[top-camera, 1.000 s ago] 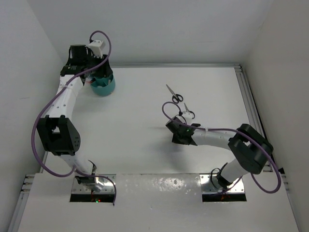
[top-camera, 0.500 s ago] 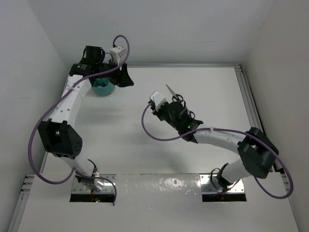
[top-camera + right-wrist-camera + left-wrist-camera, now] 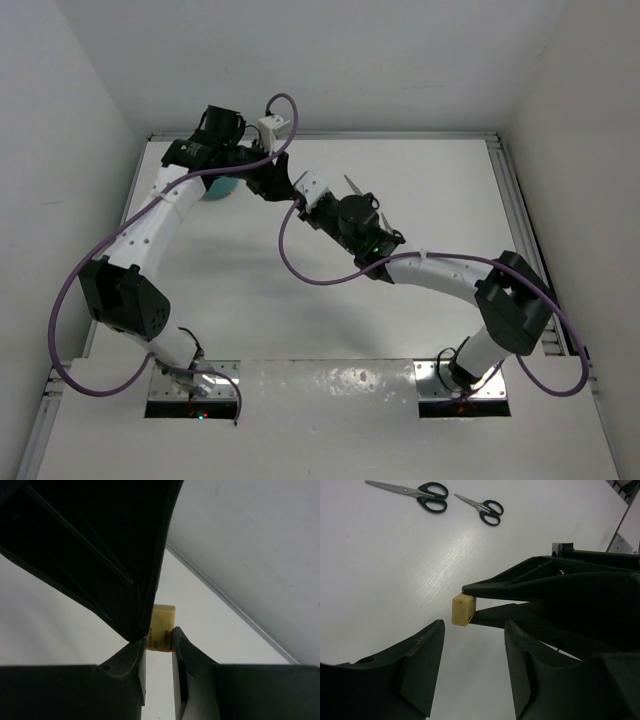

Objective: Sort the stationery into containers
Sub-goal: Pick up the stationery from the center of the board.

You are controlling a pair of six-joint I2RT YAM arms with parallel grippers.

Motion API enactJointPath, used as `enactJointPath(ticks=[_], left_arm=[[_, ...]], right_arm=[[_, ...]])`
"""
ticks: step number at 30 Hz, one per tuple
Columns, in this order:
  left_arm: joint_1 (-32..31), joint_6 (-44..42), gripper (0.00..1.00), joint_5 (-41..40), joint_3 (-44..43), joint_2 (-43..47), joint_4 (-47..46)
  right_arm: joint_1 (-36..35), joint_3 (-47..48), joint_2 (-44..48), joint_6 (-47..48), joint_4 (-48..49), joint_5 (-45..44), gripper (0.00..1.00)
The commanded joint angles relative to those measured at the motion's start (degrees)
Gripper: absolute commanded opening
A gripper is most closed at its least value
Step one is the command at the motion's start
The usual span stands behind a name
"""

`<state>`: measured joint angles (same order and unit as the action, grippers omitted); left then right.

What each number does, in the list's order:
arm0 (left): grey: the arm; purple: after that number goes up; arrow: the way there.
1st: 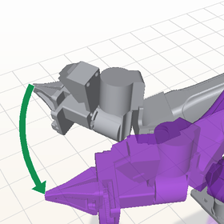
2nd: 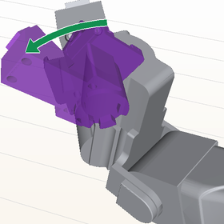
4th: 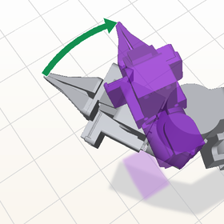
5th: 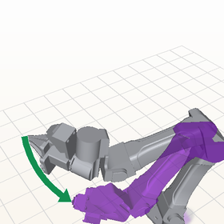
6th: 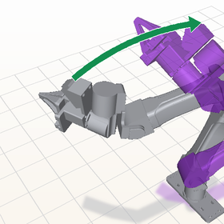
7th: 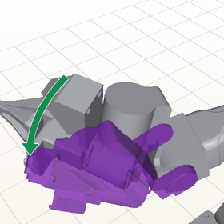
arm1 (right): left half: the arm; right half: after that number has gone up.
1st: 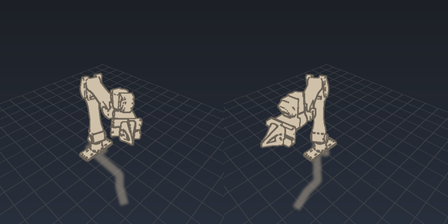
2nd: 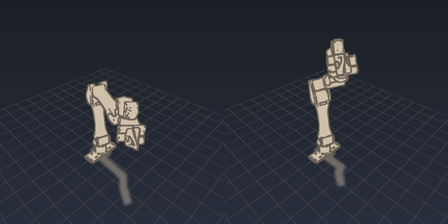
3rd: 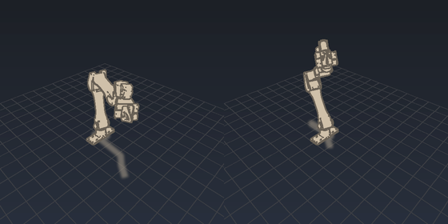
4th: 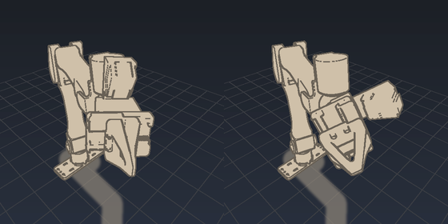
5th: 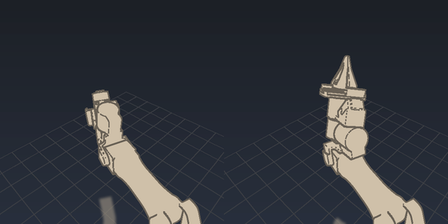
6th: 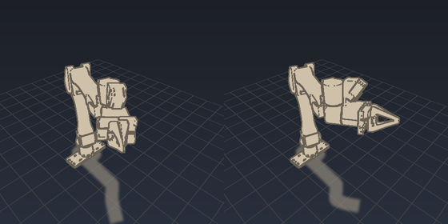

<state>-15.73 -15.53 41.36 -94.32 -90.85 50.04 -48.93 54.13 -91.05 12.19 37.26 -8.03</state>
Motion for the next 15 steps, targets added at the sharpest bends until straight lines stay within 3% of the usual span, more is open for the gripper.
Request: enactJointPath(ticks=[1, 9, 15], left_arm=[[-2.4, -1.4, 0.49, -1.6, 0.4, 1.8, -1.1], [-3.0, -1.1, 0.42, -3.6, 1.2, 2.0, -2.8], [-3.1, -2.6, 0.42, -7.7, 1.3, 2.1, -2.4]], right_arm=[[-0.9, 2.8, -0.5, -1.2, 2.9, 0.3, 0.00], [-1.3, 1.8, -0.1, -1.5, 3.8, 0.3, 0.00], [-1.3, 1.2, 1.0, -1.6, 4.3, 0.7, 0.00]])
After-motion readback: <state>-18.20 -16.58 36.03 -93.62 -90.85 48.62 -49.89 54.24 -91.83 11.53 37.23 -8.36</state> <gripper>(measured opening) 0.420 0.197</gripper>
